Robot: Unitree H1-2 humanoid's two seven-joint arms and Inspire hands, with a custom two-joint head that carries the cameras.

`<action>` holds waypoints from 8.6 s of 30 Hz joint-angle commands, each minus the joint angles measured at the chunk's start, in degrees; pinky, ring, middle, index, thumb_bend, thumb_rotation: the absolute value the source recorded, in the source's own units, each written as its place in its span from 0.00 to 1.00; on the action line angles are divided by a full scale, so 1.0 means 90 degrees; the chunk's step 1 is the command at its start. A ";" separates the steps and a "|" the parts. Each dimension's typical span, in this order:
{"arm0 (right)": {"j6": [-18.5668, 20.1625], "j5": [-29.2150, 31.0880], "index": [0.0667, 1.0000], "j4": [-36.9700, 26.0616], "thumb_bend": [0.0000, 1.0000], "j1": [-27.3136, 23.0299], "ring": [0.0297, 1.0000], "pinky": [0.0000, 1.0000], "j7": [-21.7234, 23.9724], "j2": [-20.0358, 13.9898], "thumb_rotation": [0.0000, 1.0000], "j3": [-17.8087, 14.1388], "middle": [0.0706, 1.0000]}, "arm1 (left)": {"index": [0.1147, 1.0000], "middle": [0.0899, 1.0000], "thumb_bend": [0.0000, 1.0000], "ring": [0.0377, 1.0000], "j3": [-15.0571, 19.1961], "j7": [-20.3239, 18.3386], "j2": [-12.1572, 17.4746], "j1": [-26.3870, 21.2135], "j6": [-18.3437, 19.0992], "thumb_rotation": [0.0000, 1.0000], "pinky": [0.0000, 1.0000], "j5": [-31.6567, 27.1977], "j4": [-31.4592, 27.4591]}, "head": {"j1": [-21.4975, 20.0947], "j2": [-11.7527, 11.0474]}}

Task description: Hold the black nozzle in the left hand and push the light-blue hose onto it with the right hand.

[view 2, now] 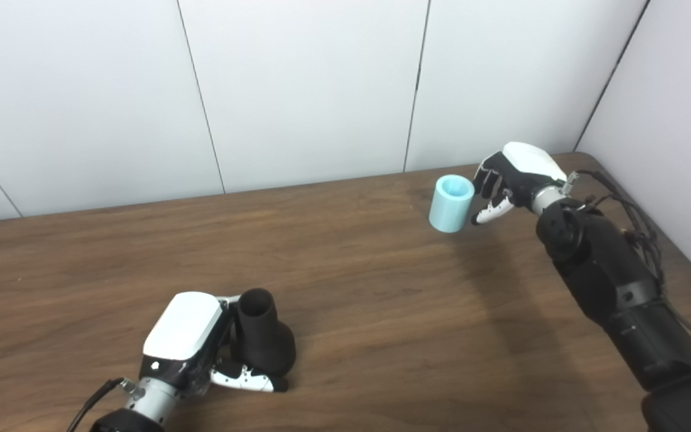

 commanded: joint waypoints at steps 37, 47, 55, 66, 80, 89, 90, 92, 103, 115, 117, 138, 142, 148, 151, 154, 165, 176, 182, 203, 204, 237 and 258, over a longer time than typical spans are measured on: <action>0.0679 -0.0884 0.88 -0.1837 1.00 -0.0278 0.95 0.99 0.1059 -0.0230 0.27 0.0263 0.89 | 0.42 0.42 0.53 0.33 -0.0091 -0.0451 0.0174 0.0161 0.0104 0.00 0.29 0.0058 0.0281 | -0.0100 0.0059; 0.0353 -0.0807 0.83 -0.1691 1.00 -0.0374 0.88 0.86 0.1007 -0.0096 0.24 0.0284 0.83 | 0.42 0.42 0.53 0.34 -0.0099 -0.0530 0.0155 0.0163 0.0141 0.00 0.30 0.0044 0.0259 | -0.0080 0.0072; 0.0304 -0.0702 0.79 -0.1370 1.00 -0.0381 0.80 0.73 0.0931 -0.0019 0.16 0.0204 0.79 | 0.42 0.42 0.53 0.34 -0.0103 -0.0461 0.0165 0.0176 0.0102 0.00 0.30 0.0061 0.0269 | -0.0098 0.0092; 0.0177 -0.0951 0.73 -0.1027 0.99 -0.0416 0.82 0.78 0.1057 -0.0116 0.18 0.0409 0.77 | 0.42 0.42 0.53 0.34 -0.0122 -0.0504 0.0142 0.0177 0.0136 0.00 0.29 0.0077 0.0239 | -0.0050 0.0103; -0.0150 -0.0700 0.68 -0.0881 0.97 -0.0465 0.64 0.60 0.0899 -0.0005 0.09 0.0360 0.67 | 0.42 0.42 0.53 0.34 -0.0124 -0.0514 0.0159 0.0205 0.0150 0.00 0.31 0.0105 0.0220 | -0.0060 0.0127; -0.0381 -0.0703 0.51 -0.0808 0.59 -0.0442 0.44 0.56 0.0482 0.0049 0.00 0.0289 0.49 | 0.42 0.42 0.53 0.34 -0.0144 -0.0552 0.0137 0.0232 0.0197 0.00 0.31 0.0146 0.0184 | -0.0044 0.0167; -0.0383 -0.0751 0.48 -0.0789 0.55 -0.0434 0.41 0.51 0.0405 0.0051 0.00 0.0301 0.49 | 0.42 0.42 0.53 0.35 -0.0150 -0.0547 0.0141 0.0237 0.0195 0.00 0.31 0.0159 0.0178 | -0.0040 0.0173; -0.0374 -0.0801 0.43 -0.0741 0.51 -0.0418 0.41 0.37 0.0275 0.0062 0.00 0.0303 0.49 | 0.42 0.42 0.53 0.35 -0.0160 -0.0543 0.0150 0.0244 0.0191 0.00 0.31 0.0182 0.0171 | -0.0045 0.0182; -0.0279 -0.0813 0.42 -0.0714 0.50 -0.0360 0.41 0.34 0.0195 0.0022 0.00 0.0278 0.50 | 0.42 0.42 0.53 0.35 -0.0144 -0.0536 0.0147 0.0239 0.0180 0.00 0.31 0.0134 0.0196 | -0.0063 0.0211; -0.0119 -0.0937 0.45 -0.1746 0.50 -0.0175 0.40 0.32 0.0449 -0.0089 0.00 0.0201 0.50 | 0.42 0.38 0.53 0.34 -0.0173 -0.0571 0.0122 0.0278 0.0229 0.00 0.29 0.0205 0.0105 | 0.0074 0.0256; 0.0269 -0.0931 0.49 -0.2343 0.51 -0.0099 0.34 0.30 0.0728 -0.0009 0.00 0.0072 0.43 | 0.42 0.35 0.52 0.36 -0.0175 -0.0612 0.0101 0.0292 0.0279 0.00 0.31 0.0218 0.0083 | 0.0157 0.0266; 0.1576 0.0512 0.47 -0.6549 0.50 0.0858 0.37 0.34 0.2246 0.1117 0.00 -0.0764 0.46 | 0.42 0.35 0.52 0.36 -0.0415 -0.0807 -0.0228 0.0375 0.0668 0.00 0.33 0.0538 -0.0050 | 0.1418 0.0373; 0.1578 0.0459 0.48 -0.7007 0.50 0.0916 0.37 0.39 0.2495 0.1358 0.00 -0.0834 0.48 | 0.42 0.39 0.53 0.36 -0.0447 -0.0704 -0.0299 0.0379 0.0702 0.00 0.33 0.0582 -0.0004 | 0.1513 0.0388; 0.1559 0.0614 0.46 -0.7347 0.50 0.1015 0.37 0.40 0.2470 0.1579 0.00 -0.0785 0.49 | 0.43 0.34 0.52 0.36 -0.0501 -0.0761 -0.0383 0.0390 0.0779 0.00 0.33 0.0692 0.0013 | 0.1608 0.0432; 0.1542 0.0660 0.46 -0.7436 0.50 0.1019 0.37 0.39 0.2424 0.1706 0.00 -0.0696 0.49 | 0.42 0.42 0.53 0.36 -0.0520 -0.0744 -0.0411 0.0387 0.0796 0.00 0.33 0.0714 0.0053 | 0.1642 0.0435; 0.1555 0.0563 0.47 -0.7427 0.50 0.1027 0.37 0.37 0.2424 0.1949 0.00 -0.0576 0.48 | 0.42 0.42 0.53 0.36 -0.0533 -0.0759 -0.0431 0.0375 0.0840 0.00 0.32 0.0737 0.0082 | 0.1629 0.0432; 0.0969 0.0259 0.45 -0.6735 0.50 0.1187 0.37 0.36 0.2118 0.2327 0.00 -0.0068 0.49 | 0.43 0.34 0.52 0.36 -0.0571 -0.0740 -0.0468 0.0358 0.0906 0.00 0.32 0.0726 0.0083 | 0.1550 0.0432; 0.0901 0.0135 0.45 -0.6640 0.50 0.1106 0.37 0.38 0.2027 0.2439 0.00 0.0098 0.47 | 0.42 0.42 0.53 0.37 -0.0586 -0.0737 -0.0490 0.0387 0.0939 0.00 0.33 0.0751 0.0029 | 0.1563 0.0480; 0.0960 0.0158 0.44 -0.6638 0.50 0.1025 0.37 0.37 0.2026 0.2491 0.00 0.0073 0.48 | 0.43 0.34 0.52 0.37 -0.0599 -0.0771 -0.0480 0.0382 0.0949 0.00 0.32 0.0784 0.0029 | 0.1563 0.0484; 0.0614 -0.0103 0.46 -0.6239 0.50 0.0996 0.37 0.33 0.2046 0.2588 0.00 0.0448 0.48 | 0.42 0.35 0.52 0.37 -0.0624 -0.0760 -0.0595 0.0372 0.0949 0.00 0.31 0.0774 0.0040 | 0.1525 0.0506; 0.0621 -0.0110 0.46 -0.6229 0.50 0.1000 0.37 0.33 0.2066 0.2583 0.00 0.0468 0.48 | 0.42 0.35 0.52 0.37 -0.0620 -0.0772 -0.0601 0.0377 0.0963 0.00 0.32 0.0774 0.0032 | 0.1525 0.0506; 0.1147 -0.0443 0.48 -0.6018 0.50 -0.0210 0.35 0.35 0.3761 0.2168 0.00 0.1255 0.47 | 0.42 0.39 0.53 0.37 -0.0645 -0.0873 -0.0630 0.0476 0.1009 0.00 0.33 0.0772 -0.0056 | 0.1486 0.0613; 0.1291 -0.0651 0.47 -0.5587 0.50 0.0056 0.36 0.35 0.3667 0.1939 0.00 0.1105 0.48 | 0.43 0.34 0.52 0.37 -0.0655 -0.0899 -0.0583 0.0491 0.0998 0.00 0.33 0.0788 -0.0113 | 0.1437 0.0631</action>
